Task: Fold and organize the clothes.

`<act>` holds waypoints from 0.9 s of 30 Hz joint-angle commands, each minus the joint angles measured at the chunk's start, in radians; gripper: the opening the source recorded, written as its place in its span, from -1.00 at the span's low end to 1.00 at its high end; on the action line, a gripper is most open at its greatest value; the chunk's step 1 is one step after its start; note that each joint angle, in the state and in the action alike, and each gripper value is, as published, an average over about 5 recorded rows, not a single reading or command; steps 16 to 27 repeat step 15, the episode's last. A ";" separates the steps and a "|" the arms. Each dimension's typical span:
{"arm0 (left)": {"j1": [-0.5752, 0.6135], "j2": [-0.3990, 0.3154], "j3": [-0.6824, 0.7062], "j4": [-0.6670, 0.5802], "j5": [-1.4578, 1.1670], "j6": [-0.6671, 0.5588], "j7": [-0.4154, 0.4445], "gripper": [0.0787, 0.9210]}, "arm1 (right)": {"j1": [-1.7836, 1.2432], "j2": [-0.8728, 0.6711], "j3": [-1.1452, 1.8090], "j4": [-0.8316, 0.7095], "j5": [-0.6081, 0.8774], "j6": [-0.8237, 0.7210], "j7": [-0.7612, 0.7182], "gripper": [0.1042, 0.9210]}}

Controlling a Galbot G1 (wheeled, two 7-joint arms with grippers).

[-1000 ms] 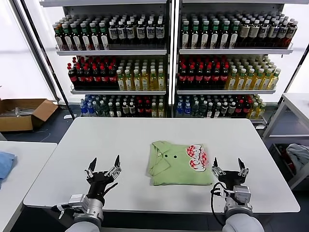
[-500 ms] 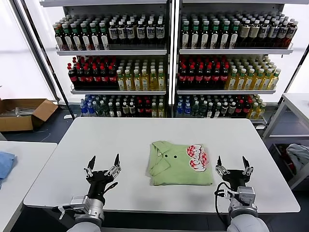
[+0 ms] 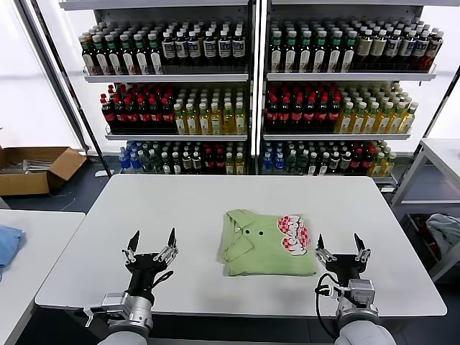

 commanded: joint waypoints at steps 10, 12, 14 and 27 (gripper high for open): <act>0.002 -0.006 0.015 0.007 0.007 0.009 0.005 0.77 | -0.006 0.004 -0.006 -0.008 -0.002 0.000 -0.012 0.76; 0.001 -0.009 0.020 0.010 0.009 0.010 0.006 0.77 | -0.008 0.005 -0.007 -0.005 -0.002 0.000 -0.012 0.76; 0.000 -0.011 0.023 0.012 0.011 0.010 0.006 0.77 | -0.008 0.006 -0.007 -0.004 -0.002 0.000 -0.013 0.76; -0.001 -0.012 0.023 0.012 0.011 0.011 0.006 0.77 | -0.008 0.007 -0.007 -0.003 -0.002 0.000 -0.013 0.76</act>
